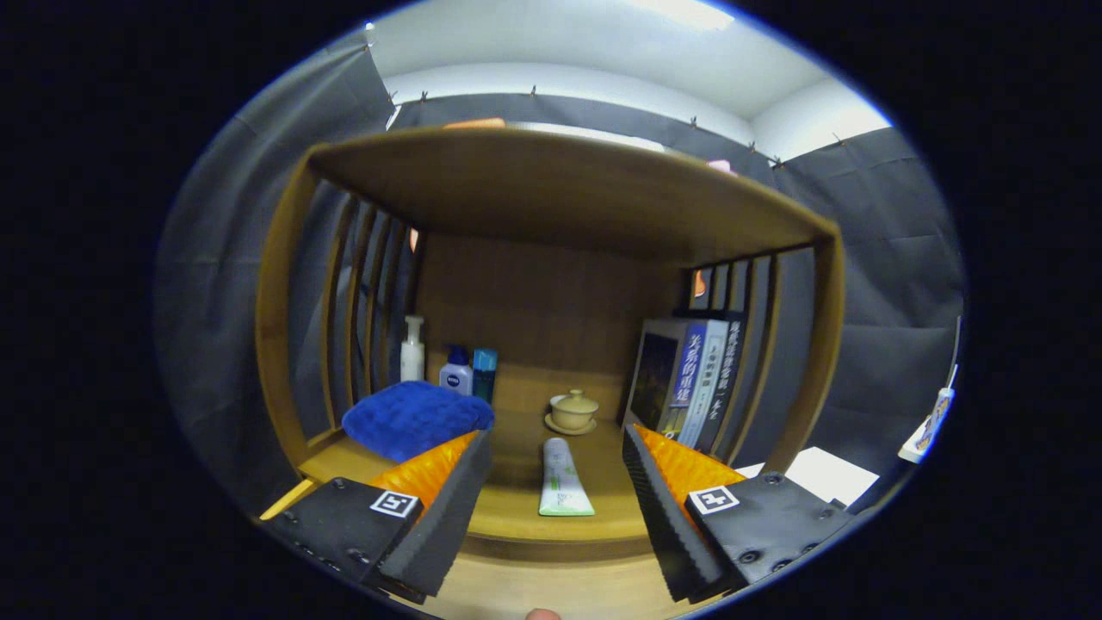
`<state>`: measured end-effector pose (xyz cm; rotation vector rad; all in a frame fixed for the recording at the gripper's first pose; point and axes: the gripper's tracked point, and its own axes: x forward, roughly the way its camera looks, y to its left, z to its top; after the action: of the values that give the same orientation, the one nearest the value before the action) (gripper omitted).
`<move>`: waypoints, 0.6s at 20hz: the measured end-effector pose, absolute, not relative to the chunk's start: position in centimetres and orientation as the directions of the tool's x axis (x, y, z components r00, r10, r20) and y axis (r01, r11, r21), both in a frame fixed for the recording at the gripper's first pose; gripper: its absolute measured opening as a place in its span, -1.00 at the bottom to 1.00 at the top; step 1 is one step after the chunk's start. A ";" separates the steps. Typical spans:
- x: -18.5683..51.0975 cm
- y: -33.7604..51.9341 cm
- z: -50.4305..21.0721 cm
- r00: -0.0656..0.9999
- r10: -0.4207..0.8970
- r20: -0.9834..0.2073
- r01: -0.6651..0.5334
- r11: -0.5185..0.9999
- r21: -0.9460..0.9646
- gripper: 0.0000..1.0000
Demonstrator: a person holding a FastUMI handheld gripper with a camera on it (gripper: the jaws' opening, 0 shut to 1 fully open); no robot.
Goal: Pull open the drawer, take out the items inside it, and place them on the countertop above the cabinet.
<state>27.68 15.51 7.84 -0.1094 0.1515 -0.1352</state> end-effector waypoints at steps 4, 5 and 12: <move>22.4 14.9 10.6 0.982 -0.177 -0.070 0.172 0.982 -0.083 0.96; 21.0 14.7 10.9 0.980 -0.187 -0.067 0.181 0.979 -0.090 0.96; 13.9 16.2 8.5 0.980 -0.182 -0.077 0.175 0.980 -0.091 0.96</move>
<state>13.93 16.15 8.51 -0.0840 0.0851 -0.1795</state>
